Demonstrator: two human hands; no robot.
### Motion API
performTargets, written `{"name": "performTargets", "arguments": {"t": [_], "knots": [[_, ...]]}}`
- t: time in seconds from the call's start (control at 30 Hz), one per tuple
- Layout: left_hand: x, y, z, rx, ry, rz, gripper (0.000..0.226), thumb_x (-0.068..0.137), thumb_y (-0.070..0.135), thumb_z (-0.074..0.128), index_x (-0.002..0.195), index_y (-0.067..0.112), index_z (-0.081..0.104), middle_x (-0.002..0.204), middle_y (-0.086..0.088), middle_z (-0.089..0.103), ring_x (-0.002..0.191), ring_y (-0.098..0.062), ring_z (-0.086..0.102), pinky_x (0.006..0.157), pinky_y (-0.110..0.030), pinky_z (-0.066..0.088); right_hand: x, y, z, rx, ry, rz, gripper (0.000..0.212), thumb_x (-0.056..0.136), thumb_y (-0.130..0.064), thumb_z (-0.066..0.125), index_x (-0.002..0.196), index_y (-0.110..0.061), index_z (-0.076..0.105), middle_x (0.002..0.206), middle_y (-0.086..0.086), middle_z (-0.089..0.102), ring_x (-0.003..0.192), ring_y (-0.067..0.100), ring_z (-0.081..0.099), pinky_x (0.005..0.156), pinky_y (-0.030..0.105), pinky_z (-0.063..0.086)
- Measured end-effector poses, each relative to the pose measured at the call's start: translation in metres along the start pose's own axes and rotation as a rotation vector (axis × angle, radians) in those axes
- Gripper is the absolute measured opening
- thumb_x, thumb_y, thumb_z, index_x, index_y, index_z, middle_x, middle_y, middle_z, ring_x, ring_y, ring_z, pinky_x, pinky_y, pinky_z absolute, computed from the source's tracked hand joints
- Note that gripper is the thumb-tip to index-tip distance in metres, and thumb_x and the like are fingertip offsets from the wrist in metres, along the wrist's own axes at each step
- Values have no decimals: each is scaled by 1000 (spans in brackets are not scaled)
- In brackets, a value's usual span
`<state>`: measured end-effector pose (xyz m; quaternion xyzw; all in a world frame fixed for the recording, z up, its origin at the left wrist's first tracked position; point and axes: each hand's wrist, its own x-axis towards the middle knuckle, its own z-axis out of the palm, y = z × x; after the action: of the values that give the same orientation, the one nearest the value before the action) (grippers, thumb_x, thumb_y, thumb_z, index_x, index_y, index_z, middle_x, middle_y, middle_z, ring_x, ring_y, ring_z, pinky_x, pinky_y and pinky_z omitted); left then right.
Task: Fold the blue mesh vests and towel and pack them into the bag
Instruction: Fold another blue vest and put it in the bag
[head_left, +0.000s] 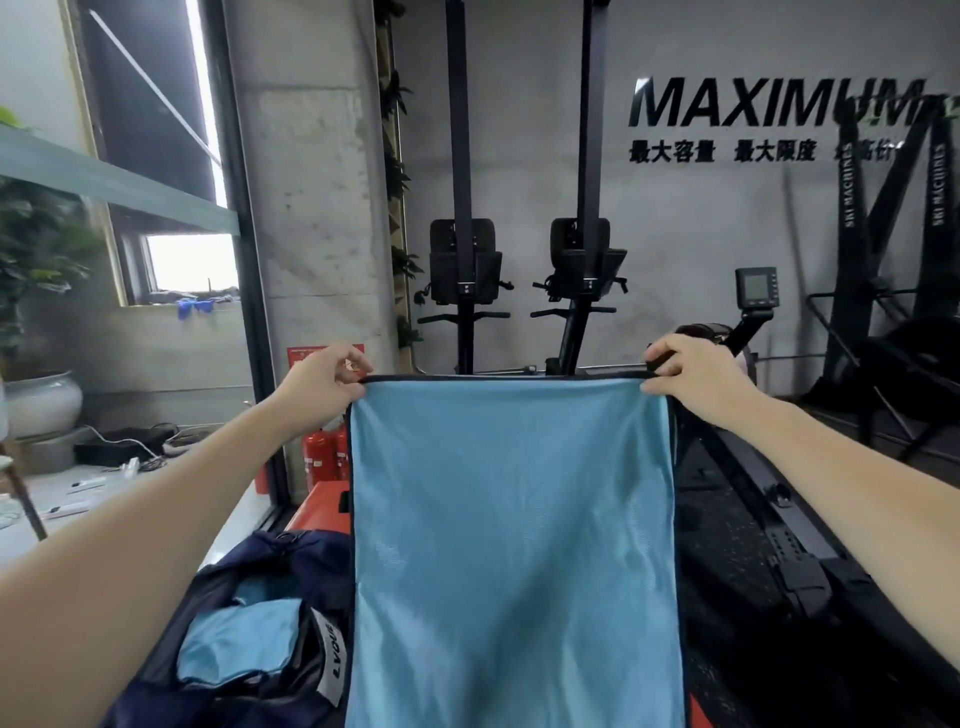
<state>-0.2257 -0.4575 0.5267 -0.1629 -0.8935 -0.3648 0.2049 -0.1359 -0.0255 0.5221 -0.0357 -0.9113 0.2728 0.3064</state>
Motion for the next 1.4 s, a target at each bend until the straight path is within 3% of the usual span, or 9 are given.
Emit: {"name": "performTargets", "arguments": {"t": [0.07,0.17,0.33,0.57,0.77,0.87,1.0,1.27,1.4], "knots": [[-3,-2,7,29,-42,-12,29,90,7,62,104,31,63,79,-5,71,58,-13,61,57,-24,50,1,4,9,-31,-48,7,20,82,-18,80,101,-16,73,79,-3,68,77,13,65,67,20,39],[-12,-4,20,83,-128,-32,11,89,16,69,95,26,69,68,-7,73,53,-13,65,58,-27,57,1,10,26,28,-171,139,9,89,-1,67,96,-6,68,66,8,70,53,16,68,46,20,47],[-21,-14,42,93,-228,-63,5,89,11,70,92,14,72,57,-5,70,51,-22,69,48,-23,55,-2,25,51,221,-281,227,13,90,5,61,98,-2,67,86,19,74,77,28,76,77,39,62],[-8,-39,73,-17,-235,-193,5,82,11,77,85,8,74,74,-6,76,66,-21,75,81,-31,60,-4,42,76,292,-365,307,6,92,0,63,97,-1,65,79,21,72,71,28,75,56,29,59],[23,-51,101,44,-281,-199,11,87,20,75,90,10,71,70,-9,74,58,-21,73,51,-19,52,25,64,111,387,-469,371,18,97,4,55,114,5,60,105,25,66,80,29,75,59,27,60],[56,-56,115,52,-209,-211,10,89,14,72,98,10,71,79,-5,72,59,-19,71,49,-20,52,55,71,127,316,-403,374,25,97,1,56,122,7,57,107,21,66,87,25,73,70,29,59],[105,-50,130,161,-136,-172,10,92,14,66,87,6,70,76,-4,65,74,-21,62,75,-32,56,101,72,139,198,-234,310,23,96,-5,61,117,3,65,98,16,69,94,28,70,85,37,58],[178,6,86,102,178,6,28,98,34,60,81,11,62,73,-2,58,64,-13,52,56,-25,38,177,21,84,107,78,54,11,94,-16,64,94,-11,73,97,12,73,95,30,69,92,39,54],[176,30,47,73,349,110,31,99,37,56,94,8,67,87,-9,66,79,-25,60,72,-35,49,181,-3,40,161,207,-80,12,90,-22,70,98,-14,74,90,4,69,92,24,67,95,39,52]]}}
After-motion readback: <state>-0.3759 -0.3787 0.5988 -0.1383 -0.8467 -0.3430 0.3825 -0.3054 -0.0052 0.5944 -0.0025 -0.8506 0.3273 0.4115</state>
